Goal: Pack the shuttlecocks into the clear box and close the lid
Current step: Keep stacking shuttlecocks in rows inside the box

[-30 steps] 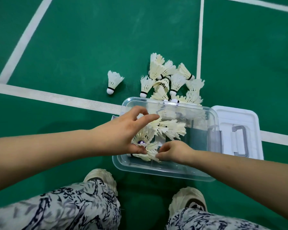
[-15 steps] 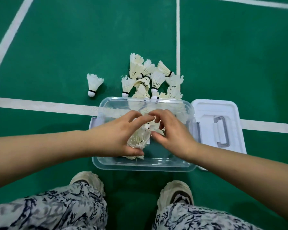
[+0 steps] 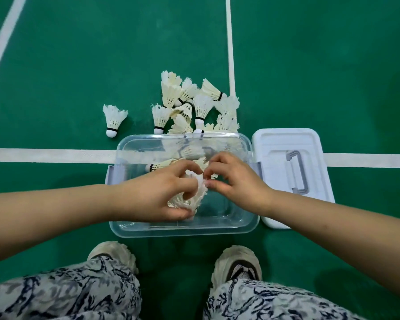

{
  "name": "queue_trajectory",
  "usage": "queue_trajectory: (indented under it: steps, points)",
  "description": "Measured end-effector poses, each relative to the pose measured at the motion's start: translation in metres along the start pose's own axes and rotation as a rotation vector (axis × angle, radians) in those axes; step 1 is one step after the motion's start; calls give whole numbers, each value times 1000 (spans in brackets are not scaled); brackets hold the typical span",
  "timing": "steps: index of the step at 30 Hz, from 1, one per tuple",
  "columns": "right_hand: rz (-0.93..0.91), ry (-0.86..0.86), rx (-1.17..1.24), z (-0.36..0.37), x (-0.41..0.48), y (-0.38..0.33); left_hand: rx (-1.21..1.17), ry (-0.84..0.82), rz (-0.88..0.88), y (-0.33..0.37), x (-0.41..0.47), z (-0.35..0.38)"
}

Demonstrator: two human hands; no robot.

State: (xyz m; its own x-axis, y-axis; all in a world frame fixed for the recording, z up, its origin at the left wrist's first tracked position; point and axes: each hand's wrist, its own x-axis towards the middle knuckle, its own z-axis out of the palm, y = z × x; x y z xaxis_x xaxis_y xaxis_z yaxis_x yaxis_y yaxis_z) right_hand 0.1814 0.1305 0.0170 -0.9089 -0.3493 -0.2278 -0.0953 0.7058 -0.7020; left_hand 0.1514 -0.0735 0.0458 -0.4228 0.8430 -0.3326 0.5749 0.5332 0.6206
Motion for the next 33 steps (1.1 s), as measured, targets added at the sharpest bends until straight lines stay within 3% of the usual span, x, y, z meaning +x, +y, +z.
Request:
queue_trajectory:
  steps: [15, 33]
  points:
    - [188, -67, -177, 9, 2, -10, 160, 156, -126, -20, -15, -8]
    - [610, -166, 149, 53, 11, 2, 96, 220, -140, -40, -32, -12]
